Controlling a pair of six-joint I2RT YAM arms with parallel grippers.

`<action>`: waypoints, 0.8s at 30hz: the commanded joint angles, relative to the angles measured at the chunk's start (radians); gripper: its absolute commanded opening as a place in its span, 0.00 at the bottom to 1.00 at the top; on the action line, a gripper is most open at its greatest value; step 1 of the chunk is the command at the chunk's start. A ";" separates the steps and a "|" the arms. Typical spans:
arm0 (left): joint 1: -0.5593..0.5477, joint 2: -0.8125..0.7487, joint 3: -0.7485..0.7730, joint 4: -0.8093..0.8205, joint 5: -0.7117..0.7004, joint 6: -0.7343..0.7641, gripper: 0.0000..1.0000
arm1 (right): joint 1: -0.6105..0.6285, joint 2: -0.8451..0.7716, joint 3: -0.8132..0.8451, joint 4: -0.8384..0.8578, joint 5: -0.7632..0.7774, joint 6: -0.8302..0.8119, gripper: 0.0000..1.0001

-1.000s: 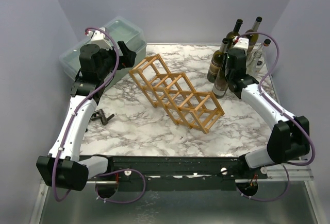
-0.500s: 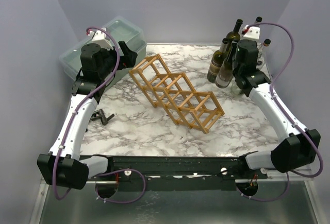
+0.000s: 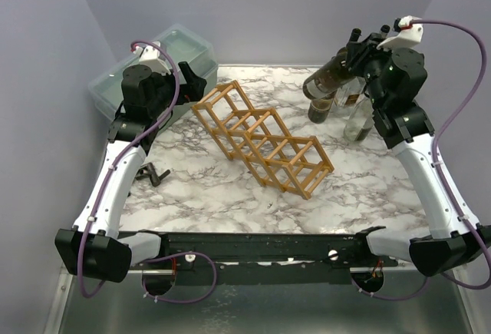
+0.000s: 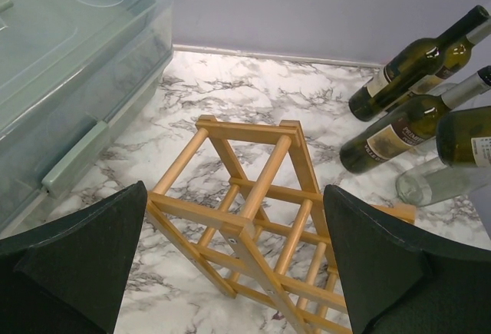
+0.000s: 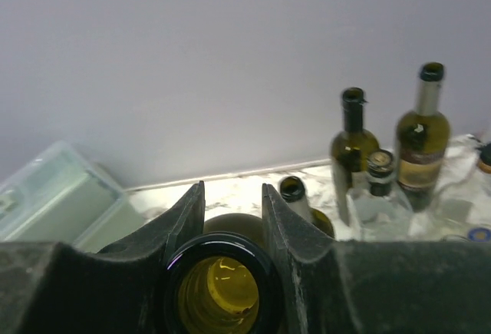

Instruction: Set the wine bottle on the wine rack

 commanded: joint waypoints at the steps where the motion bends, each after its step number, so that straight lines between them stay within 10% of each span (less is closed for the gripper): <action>1: -0.011 0.002 0.003 -0.004 0.004 0.001 0.99 | -0.003 -0.022 0.086 0.172 -0.174 0.060 0.01; 17: -0.020 -0.037 0.022 -0.085 0.085 -0.133 0.99 | 0.029 0.118 0.328 0.340 -0.843 0.147 0.01; 24: -0.017 -0.172 0.128 -0.241 -0.239 0.011 0.99 | 0.298 0.246 0.555 0.090 -0.843 -0.024 0.01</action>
